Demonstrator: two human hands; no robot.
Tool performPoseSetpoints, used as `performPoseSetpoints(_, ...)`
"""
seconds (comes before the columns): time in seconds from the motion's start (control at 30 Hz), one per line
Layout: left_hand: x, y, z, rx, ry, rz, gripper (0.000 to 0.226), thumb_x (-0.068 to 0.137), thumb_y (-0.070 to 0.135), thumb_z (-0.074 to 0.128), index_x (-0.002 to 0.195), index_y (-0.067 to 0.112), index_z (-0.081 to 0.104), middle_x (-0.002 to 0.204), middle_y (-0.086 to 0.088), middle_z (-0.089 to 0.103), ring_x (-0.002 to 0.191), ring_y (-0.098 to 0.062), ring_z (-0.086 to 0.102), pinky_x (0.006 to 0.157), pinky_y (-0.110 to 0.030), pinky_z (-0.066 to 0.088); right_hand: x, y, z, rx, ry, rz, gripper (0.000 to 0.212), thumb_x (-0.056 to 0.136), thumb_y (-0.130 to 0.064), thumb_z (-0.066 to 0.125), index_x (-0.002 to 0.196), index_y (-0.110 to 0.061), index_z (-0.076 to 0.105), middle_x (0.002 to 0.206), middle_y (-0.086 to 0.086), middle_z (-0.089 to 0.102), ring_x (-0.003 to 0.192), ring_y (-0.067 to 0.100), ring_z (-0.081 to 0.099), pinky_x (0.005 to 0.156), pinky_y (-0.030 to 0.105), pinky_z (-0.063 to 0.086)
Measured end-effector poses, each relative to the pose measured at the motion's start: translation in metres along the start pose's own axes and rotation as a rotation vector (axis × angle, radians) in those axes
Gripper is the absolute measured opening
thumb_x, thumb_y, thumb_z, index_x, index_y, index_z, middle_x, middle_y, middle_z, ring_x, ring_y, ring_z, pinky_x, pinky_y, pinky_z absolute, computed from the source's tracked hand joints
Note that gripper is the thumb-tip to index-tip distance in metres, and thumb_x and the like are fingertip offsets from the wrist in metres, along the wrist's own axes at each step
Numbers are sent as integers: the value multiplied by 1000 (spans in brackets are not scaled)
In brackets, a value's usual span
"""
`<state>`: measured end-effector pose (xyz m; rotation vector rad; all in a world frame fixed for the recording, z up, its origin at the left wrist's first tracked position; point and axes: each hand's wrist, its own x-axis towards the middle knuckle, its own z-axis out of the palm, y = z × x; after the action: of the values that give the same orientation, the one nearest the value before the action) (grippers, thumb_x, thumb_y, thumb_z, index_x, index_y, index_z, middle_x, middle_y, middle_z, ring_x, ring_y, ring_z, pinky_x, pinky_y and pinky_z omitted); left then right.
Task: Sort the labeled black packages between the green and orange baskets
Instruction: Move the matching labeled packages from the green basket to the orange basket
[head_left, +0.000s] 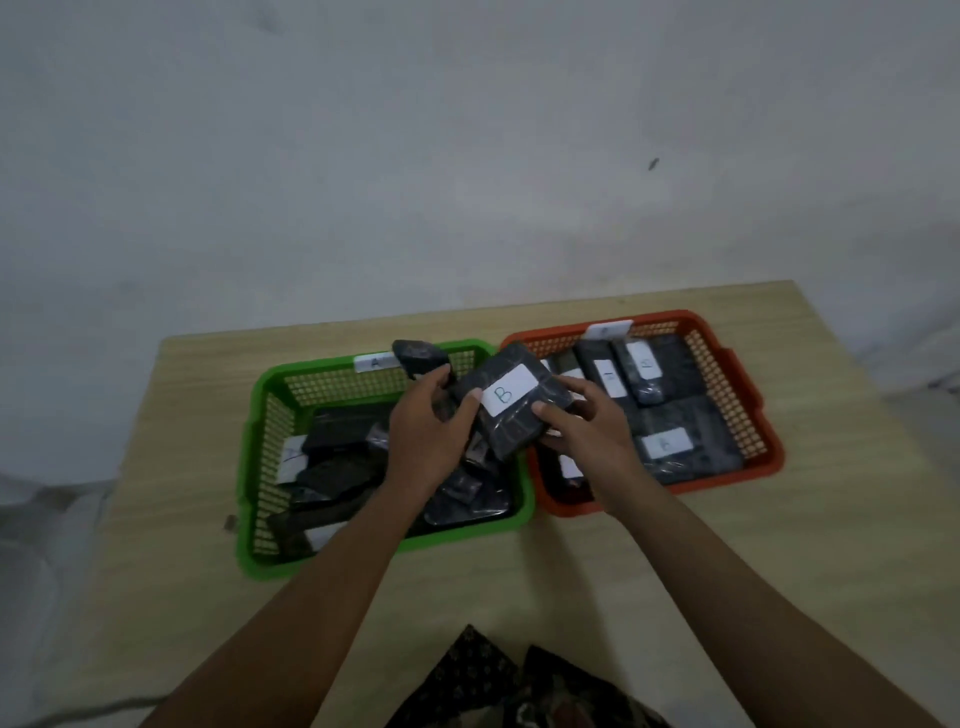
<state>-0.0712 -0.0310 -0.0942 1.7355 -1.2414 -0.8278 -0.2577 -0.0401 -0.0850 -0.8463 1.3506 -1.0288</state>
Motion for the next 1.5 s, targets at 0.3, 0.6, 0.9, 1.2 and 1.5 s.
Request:
performPoseSetpoints(0.3,-16,63,130,-469,-327,-369,30,82,18,77,110,16,68,113,-9,70,96,-23,71,74,-35,62,1,6,-151,-336,213,-144,31,81,-32,78,110,-28,69,109,-5,71,96,11,69,80,29,58)
performPoseSetpoints(0.6,-7,76,227,-48,-394,-182,43,78,33,79,119,26,67,125,-5,64,110,-22,62,93,-43,55,51,16,-249,-633,408,-258,38,99,-26,54,134,-12,56,133,8,59,124,24,52,99,24,35)
performPoseSetpoints(0.9,-10,76,270,283,-324,34,47,85,42,69,125,18,62,122,-5,67,108,-19,62,86,-25,43,81,29,-265,-462,292,-86,32,104,-28,40,124,-17,62,113,2,67,101,16,62,86,33,51)
performPoseSetpoints(1.2,-16,82,248,470,-224,245,45,82,44,70,120,22,65,111,0,71,98,-17,66,85,-38,56,75,23,-258,-557,344,-204,33,101,-27,46,130,-16,58,114,-5,62,102,9,56,84,18,45)
performPoseSetpoints(1.5,-17,53,127,458,-69,334,30,87,31,68,114,18,68,109,-1,69,96,-16,64,82,-30,52,47,10,-174,-763,165,-740,25,94,-14,61,118,-8,65,120,8,65,115,21,58,98,36,49)
